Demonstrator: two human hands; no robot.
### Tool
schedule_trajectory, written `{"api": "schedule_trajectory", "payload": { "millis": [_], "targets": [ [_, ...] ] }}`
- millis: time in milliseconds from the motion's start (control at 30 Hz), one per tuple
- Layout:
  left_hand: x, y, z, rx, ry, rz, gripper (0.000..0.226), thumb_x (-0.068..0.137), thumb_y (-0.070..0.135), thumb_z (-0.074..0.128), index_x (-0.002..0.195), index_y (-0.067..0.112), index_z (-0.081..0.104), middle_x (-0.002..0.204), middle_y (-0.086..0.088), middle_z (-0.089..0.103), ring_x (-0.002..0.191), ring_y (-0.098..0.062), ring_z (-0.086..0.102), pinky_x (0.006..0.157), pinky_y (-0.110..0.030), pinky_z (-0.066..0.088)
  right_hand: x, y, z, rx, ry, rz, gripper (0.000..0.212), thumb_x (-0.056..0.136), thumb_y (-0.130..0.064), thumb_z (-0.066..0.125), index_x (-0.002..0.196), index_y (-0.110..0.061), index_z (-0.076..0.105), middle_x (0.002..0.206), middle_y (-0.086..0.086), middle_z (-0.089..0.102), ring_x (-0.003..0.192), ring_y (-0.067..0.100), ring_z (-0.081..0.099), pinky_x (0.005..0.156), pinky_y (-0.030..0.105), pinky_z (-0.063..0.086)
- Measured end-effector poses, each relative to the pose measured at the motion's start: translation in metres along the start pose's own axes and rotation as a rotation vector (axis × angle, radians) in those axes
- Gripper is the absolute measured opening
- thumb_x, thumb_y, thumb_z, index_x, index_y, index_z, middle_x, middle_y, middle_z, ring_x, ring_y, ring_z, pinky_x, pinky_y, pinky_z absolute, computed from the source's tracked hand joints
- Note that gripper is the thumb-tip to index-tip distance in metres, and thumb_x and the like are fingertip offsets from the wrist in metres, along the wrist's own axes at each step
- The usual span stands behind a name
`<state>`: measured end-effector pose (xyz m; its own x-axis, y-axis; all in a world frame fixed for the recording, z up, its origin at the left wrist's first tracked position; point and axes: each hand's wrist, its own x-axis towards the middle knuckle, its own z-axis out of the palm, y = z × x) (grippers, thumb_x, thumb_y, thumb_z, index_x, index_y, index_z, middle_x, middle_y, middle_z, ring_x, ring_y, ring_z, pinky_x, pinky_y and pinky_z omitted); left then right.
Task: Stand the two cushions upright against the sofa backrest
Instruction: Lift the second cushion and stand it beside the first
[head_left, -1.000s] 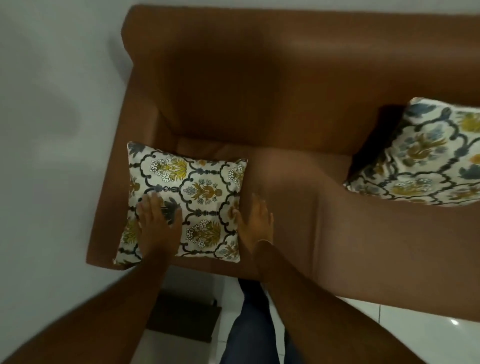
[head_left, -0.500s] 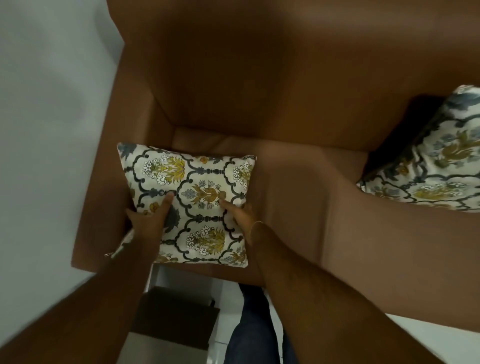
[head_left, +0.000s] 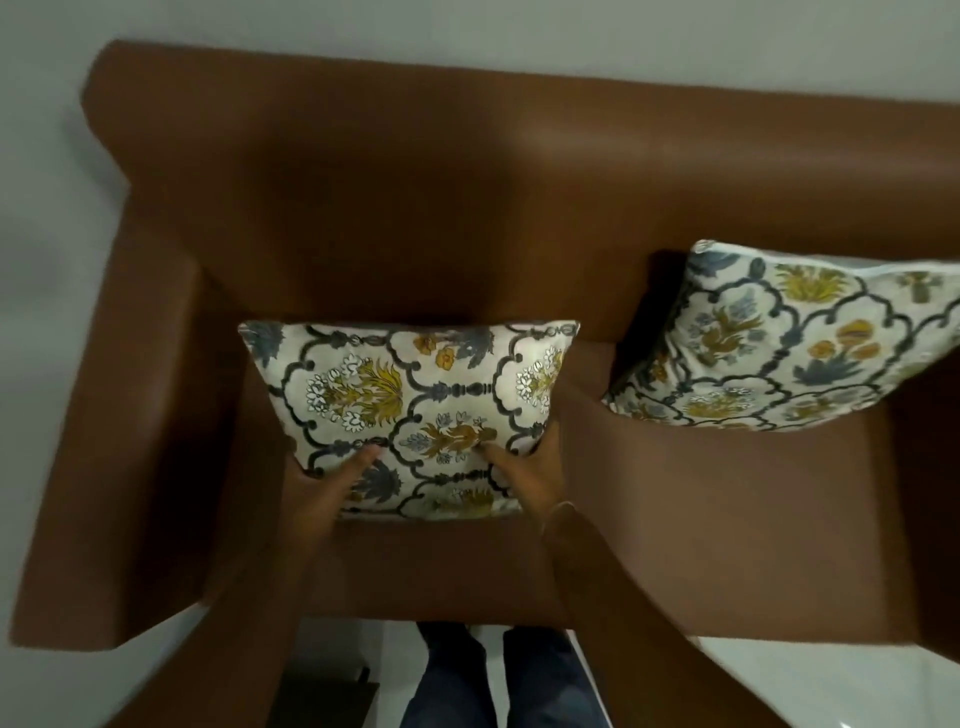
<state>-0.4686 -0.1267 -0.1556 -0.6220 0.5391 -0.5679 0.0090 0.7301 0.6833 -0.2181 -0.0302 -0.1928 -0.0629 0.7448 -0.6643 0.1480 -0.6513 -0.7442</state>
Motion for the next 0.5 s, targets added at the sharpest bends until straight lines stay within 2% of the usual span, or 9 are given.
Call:
{"api": "schedule_trajectory", "payload": {
  "millis": [33,67,133,233,300,400,500],
  "targets": [
    [0.005,0.01,-0.002,-0.042,0.008,0.02,0.141,0.045,0.085,0.095,0.166,0.037,0.04,0.168,0.001,0.053,0.152,-0.029,0.053,0.122,-0.056,0.049,0.008,-0.012,0.002,-0.008,-0.012,-0.044,0.079,0.08,-0.002,0.094,0.142,-0.018,0.047,0.128,-0.003,0.071,0.105,-0.004,0.074,0.082,0.021,0.066],
    [0.008,0.022,0.018,-0.114,-0.035,0.019,0.145,0.043,0.08,0.098,0.167,0.035,0.038,0.169,0.001,0.051,0.155,-0.029,0.05,0.126,-0.056,0.045,0.016,-0.024,-0.016,-0.019,0.014,-0.091,0.082,0.08,-0.001,0.093,0.145,-0.016,0.046,0.132,0.001,0.07,0.111,0.003,0.074,0.091,0.033,0.067],
    [0.018,0.04,0.028,-0.223,-0.113,0.018,0.138,0.048,0.062,0.103,0.167,0.033,0.039,0.166,0.001,0.055,0.153,-0.028,0.054,0.126,-0.054,0.045,0.036,-0.042,-0.021,-0.035,0.042,-0.181,0.086,0.078,-0.002,0.095,0.146,-0.016,0.045,0.134,0.002,0.069,0.123,0.018,0.071,0.102,0.048,0.062],
    [0.035,0.066,0.042,-0.263,-0.168,0.077,0.121,0.061,0.039,0.099,0.166,0.03,0.039,0.163,0.001,0.058,0.15,-0.025,0.057,0.126,-0.051,0.046,0.055,-0.06,-0.032,-0.051,0.06,-0.257,0.093,0.074,-0.007,0.099,0.149,-0.017,0.043,0.136,-0.002,0.068,0.13,0.021,0.067,0.11,0.049,0.056],
    [0.049,0.081,0.048,-0.273,-0.18,0.157,0.117,0.066,0.032,0.099,0.166,0.027,0.039,0.165,0.0,0.057,0.151,-0.024,0.056,0.126,-0.051,0.046,0.066,-0.068,-0.037,-0.086,0.052,-0.281,0.096,0.075,-0.01,0.099,0.15,-0.016,0.04,0.138,-0.004,0.066,0.132,0.02,0.065,0.113,0.047,0.054],
    [0.065,0.097,0.066,-0.248,-0.183,0.247,0.11,0.072,0.026,0.1,0.165,0.022,0.041,0.164,-0.001,0.058,0.15,-0.022,0.058,0.124,-0.051,0.049,0.081,-0.078,-0.052,-0.156,0.045,-0.308,0.093,0.079,-0.015,0.098,0.149,-0.014,0.036,0.144,0.004,0.063,0.135,0.023,0.063,0.115,0.052,0.052],
    [0.071,0.098,0.092,-0.218,-0.193,0.26,0.105,0.076,0.015,0.099,0.163,0.019,0.041,0.163,-0.004,0.058,0.15,-0.024,0.057,0.124,-0.052,0.049,0.094,-0.072,-0.074,-0.21,0.069,-0.321,0.096,0.082,-0.014,0.095,0.153,-0.012,0.031,0.146,0.003,0.061,0.136,0.022,0.06,0.117,0.051,0.051]
  ]
}}
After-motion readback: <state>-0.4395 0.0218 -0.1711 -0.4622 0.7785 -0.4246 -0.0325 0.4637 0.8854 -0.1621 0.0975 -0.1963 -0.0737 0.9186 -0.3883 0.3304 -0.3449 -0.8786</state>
